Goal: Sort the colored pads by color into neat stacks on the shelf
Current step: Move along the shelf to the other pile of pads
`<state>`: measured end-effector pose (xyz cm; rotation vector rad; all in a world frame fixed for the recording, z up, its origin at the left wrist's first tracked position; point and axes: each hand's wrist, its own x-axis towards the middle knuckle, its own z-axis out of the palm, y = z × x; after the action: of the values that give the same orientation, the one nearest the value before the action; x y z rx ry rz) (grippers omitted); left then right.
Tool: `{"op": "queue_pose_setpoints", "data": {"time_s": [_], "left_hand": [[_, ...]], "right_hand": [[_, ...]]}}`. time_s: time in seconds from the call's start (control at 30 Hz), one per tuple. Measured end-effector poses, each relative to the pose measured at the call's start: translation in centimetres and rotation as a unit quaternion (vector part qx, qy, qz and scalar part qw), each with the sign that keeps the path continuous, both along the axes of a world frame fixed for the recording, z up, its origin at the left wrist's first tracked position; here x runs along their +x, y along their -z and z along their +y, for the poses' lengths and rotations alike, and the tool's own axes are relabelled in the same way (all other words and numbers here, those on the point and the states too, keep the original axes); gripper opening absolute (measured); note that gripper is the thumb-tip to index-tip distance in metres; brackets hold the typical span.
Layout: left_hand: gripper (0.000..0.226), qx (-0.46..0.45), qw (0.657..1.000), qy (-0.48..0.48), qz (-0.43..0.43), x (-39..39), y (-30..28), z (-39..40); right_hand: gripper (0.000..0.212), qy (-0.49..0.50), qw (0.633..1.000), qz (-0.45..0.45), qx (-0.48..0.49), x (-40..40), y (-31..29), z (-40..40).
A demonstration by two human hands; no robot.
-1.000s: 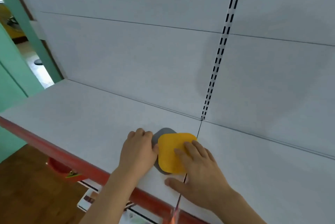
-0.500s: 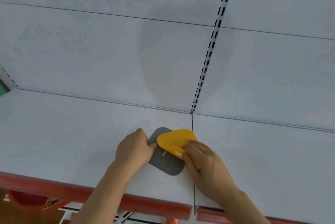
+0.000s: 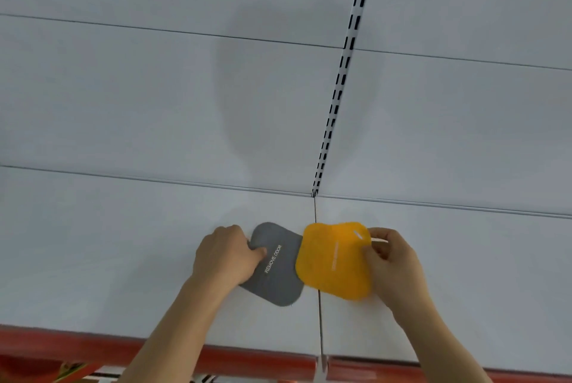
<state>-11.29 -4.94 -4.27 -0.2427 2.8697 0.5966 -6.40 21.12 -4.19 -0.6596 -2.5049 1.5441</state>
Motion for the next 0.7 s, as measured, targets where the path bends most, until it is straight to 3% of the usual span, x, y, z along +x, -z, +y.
{"op": "queue_pose_setpoints", "data": {"time_s": [0.2,0.33,0.4,0.5,0.7], "left_hand": [[0.023,0.080,0.997,0.008,0.006,-0.1,-0.9,0.6],[0.025,0.206,0.978,-0.007,-0.045,0.1,-1.3,0.1],[0.015,0.202,0.978,0.027,-0.053,0.5,-1.1,-0.3],[0.017,0.131,0.987,0.089,-0.016,1.1,-1.0,-1.0],[0.013,0.305,0.949,0.073,-0.006,1.3,-1.5,-1.7]], "right_hand": [[0.065,-0.072,0.985,-0.097,0.125,-0.8,-0.1,0.1],[0.030,-0.103,0.970,-0.101,0.193,-1.1,-0.3,0.2],[0.016,-0.108,0.965,-0.069,0.230,-0.5,-0.3,0.3],[0.009,-0.133,0.951,-0.059,0.274,0.7,-0.9,-0.1],[0.009,-0.180,0.954,-0.143,0.195,3.3,-3.0,0.4]]}}
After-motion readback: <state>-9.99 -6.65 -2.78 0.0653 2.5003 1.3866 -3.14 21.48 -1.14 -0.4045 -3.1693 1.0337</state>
